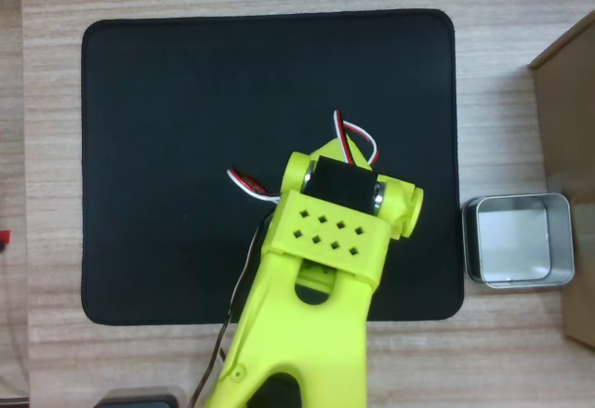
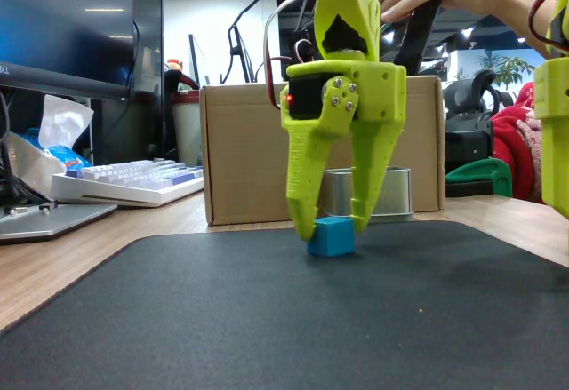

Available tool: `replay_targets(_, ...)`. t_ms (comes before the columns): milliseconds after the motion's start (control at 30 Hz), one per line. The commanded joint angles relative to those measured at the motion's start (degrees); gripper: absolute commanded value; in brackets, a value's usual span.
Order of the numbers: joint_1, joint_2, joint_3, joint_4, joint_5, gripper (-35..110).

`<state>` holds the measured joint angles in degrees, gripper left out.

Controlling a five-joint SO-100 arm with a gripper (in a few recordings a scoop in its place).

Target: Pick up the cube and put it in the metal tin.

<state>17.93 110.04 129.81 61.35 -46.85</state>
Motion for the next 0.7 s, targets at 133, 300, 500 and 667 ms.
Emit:
replay_targets(133, 1.23, 0.18, -1.41, -0.09, -0.35, 16)
replay_targets(300, 1.49, 0.62, -0.44, -0.97, -0.97, 10)
replay_targets(500, 0.53, 0.35, 1.32, -1.23, -3.34, 13)
replay_targets(667, 0.35, -0.35, 1.58, -1.23, -4.39, 0)
